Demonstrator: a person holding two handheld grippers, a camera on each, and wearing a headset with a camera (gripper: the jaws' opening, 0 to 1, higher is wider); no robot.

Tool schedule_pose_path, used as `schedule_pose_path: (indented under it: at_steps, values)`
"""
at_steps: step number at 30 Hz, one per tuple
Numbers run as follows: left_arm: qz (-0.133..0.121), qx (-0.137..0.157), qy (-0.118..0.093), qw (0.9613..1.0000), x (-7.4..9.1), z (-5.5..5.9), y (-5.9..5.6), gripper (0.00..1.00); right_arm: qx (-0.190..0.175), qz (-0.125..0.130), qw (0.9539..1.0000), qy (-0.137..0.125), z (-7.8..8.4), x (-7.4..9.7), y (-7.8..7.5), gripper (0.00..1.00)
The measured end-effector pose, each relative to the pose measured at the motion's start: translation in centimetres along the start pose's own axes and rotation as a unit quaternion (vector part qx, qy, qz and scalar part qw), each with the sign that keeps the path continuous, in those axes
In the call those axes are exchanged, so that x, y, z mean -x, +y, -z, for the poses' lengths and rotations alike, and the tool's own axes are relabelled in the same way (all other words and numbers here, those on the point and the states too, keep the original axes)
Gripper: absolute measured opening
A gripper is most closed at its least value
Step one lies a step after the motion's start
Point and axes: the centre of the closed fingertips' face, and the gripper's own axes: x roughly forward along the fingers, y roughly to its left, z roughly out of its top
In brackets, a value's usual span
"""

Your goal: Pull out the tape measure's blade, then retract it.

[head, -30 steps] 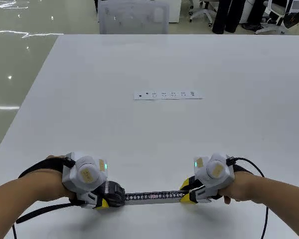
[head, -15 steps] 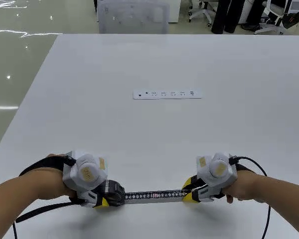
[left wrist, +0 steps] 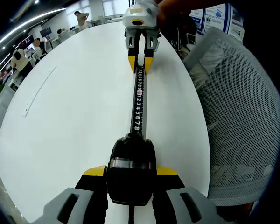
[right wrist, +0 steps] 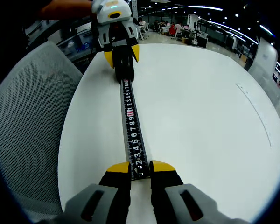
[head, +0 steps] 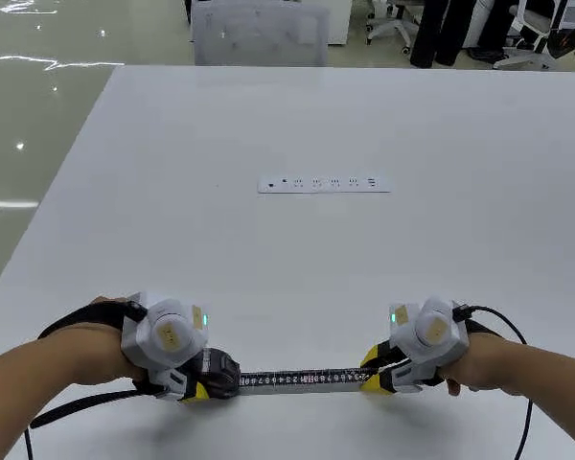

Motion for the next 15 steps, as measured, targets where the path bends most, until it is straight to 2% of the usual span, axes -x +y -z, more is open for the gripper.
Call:
schedule_pose_path:
  at_steps: [15]
  values:
    - [0.0,-0.002,0.004,1.0,0.08,0.09,-0.04,0.33,-0.004,0.004,1.0,-0.003,1.02,0.74,-0.3,0.14]
